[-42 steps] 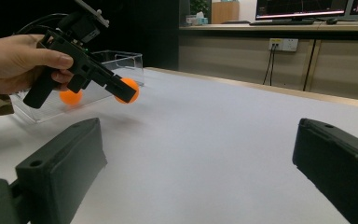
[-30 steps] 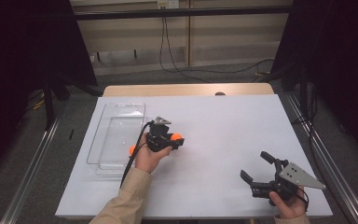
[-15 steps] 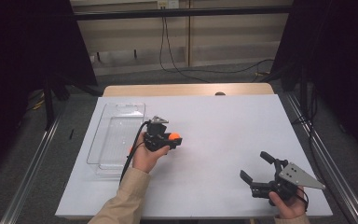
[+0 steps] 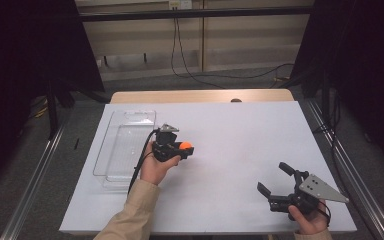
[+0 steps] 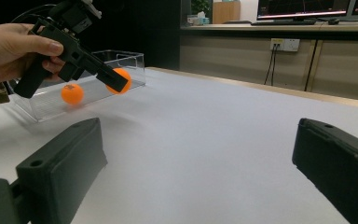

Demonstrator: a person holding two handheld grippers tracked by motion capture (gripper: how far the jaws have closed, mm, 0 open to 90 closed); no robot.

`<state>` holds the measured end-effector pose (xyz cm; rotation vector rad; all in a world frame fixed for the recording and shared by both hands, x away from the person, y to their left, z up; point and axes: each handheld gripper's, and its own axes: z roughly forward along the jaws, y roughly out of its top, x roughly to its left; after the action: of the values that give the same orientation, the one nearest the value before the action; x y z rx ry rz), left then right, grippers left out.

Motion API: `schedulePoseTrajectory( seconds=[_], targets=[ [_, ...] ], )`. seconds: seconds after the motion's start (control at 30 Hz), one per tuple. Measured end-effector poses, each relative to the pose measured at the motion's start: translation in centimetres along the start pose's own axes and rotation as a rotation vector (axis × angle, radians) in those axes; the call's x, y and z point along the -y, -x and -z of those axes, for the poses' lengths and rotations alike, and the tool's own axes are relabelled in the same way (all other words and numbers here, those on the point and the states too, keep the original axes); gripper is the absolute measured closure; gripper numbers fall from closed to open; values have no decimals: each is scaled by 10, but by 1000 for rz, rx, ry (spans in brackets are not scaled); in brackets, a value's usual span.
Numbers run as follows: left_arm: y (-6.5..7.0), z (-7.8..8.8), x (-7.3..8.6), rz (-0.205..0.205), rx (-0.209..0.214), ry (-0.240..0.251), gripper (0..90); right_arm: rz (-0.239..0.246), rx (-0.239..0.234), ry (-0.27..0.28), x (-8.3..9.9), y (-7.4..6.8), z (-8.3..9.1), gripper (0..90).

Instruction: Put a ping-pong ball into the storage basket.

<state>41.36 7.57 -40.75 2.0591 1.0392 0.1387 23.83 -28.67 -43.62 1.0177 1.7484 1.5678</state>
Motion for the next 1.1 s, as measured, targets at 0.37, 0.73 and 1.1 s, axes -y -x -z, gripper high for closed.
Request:
schedulePoseTrajectory(
  seconds=[0.37, 0.73, 1.1],
  targets=[
    [0, 3, 0, 1, -2, 1, 509, 3, 3, 2, 0, 0, 1, 16],
    [-3, 8, -1, 1, -1, 2, 509, 3, 3, 2, 0, 1, 1, 16],
    [-6, 13, -1, 9, -5, 4, 509, 4, 2, 3, 0, 0, 1, 16]
  ],
)
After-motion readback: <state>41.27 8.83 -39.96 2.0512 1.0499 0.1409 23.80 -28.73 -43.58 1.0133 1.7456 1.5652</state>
